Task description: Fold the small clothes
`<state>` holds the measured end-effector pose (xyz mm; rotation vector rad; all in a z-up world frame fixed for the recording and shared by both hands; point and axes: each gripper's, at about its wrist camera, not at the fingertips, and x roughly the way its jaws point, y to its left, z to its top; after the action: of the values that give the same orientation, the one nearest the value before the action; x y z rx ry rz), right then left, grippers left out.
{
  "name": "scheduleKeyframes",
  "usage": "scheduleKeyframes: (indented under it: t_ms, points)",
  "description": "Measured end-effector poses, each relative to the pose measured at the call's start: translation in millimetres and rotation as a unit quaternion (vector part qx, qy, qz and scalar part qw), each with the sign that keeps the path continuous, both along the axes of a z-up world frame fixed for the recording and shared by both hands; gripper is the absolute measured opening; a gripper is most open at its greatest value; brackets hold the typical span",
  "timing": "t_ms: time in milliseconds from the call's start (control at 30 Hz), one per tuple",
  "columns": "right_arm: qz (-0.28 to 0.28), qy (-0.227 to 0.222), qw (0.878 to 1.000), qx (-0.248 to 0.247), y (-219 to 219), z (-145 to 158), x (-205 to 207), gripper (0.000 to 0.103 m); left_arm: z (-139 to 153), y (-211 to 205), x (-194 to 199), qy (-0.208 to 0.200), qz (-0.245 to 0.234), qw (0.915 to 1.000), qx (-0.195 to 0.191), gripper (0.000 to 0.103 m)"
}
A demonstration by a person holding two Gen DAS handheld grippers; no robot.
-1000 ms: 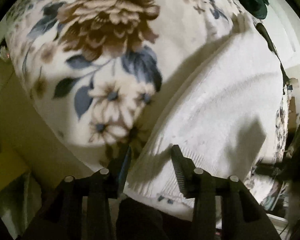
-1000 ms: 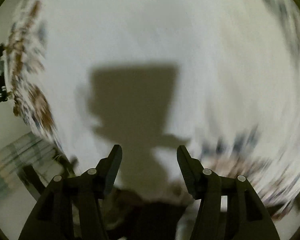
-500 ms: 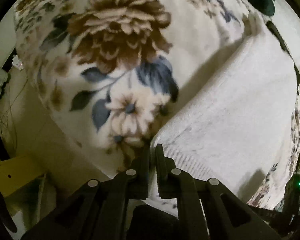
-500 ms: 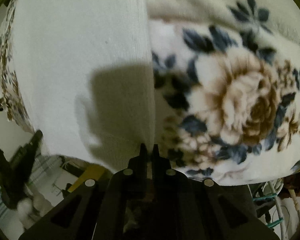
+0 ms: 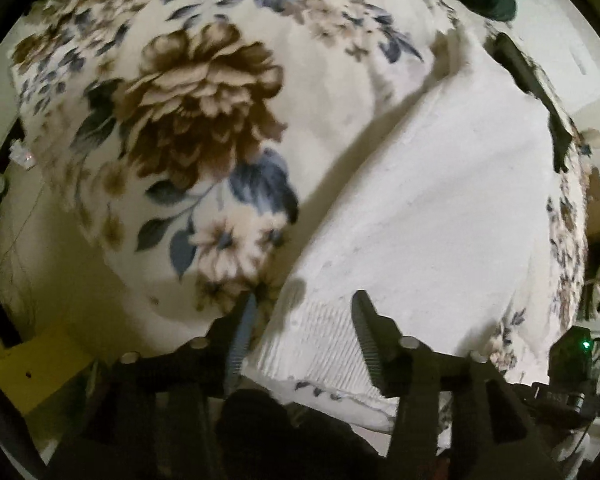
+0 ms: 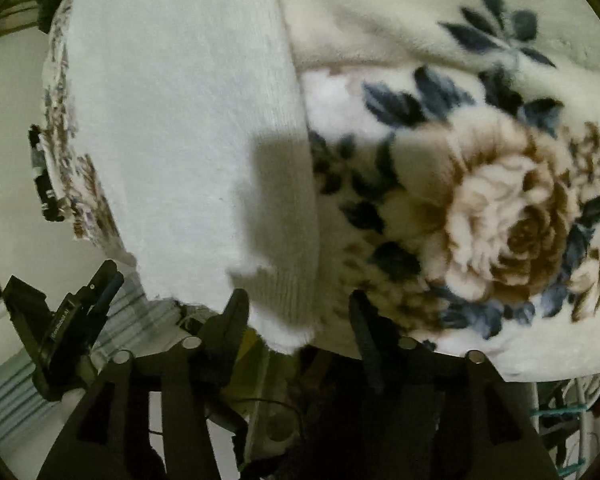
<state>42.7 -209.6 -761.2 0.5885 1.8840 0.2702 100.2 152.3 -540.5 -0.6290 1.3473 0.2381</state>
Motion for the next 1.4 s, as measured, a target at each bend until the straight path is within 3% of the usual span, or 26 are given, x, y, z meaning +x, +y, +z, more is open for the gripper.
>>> scheduleKeyframes:
  t_ms: [200,333,433,567,600,633,700,733,833,1133,1400]
  points:
    - [-0.029,0.007,0.999,0.011,-31.8,-14.8,3.6,0.057,-33.8,7.3,20.6,0.011,-0.05,0.9972,-0.054,0.056]
    - [-0.066,0.011,0.997,0.036,-32.4,-32.2,-5.1,0.057,-61.0,-9.6,32.2,0.031,-0.124,0.9883,-0.084,0.056]
    - [-0.105,0.005,0.993,0.057,-28.1,-38.3,-9.2,0.064,-59.1,-19.4,31.1,0.016,-0.172,0.9821,-0.075,0.056]
    - [-0.139,0.018,0.986,0.095,-17.9,-48.8,-16.3,0.064,-57.3,-27.7,26.3,0.005,-0.182,0.9775,-0.107,0.055]
    - [-0.143,0.019,0.985,0.097,-15.3,-50.5,-18.1,0.063,-56.5,-28.1,22.6,0.003,-0.182,0.9767,-0.113,0.041]
    - [-0.147,0.019,0.984,0.097,-12.3,-51.7,-18.9,0.061,-55.9,-29.5,21.3,0.006,-0.184,0.9765,-0.113,0.016]
    - [-0.15,0.019,0.985,0.082,-8.1,-51.5,-22.2,0.04,-53.2,-31.7,19.8,0.005,-0.18,0.9774,-0.112,0.01]
    - [-0.149,0.02,0.986,0.073,-6.8,-51.3,-24.3,0.02,-50.6,-32.4,19.1,0.002,-0.174,0.9783,-0.113,0.01]
    - [-0.167,0.015,0.984,0.068,-1.1,-47.2,-26.7,0.016,-39.4,-24.9,14.9,-0.007,-0.158,0.9803,-0.119,0.009]
    - [-0.173,-0.03,0.979,0.108,-4.6,20.9,-14.8,0.014,16.8,-0.8,23.7,-0.065,-0.126,0.9776,-0.155,0.008]
    - [-0.198,-0.12,0.964,0.133,-33.5,105.8,37.4,0.013,80.5,8.9,90.3,-0.157,-0.123,0.9658,-0.166,0.008]
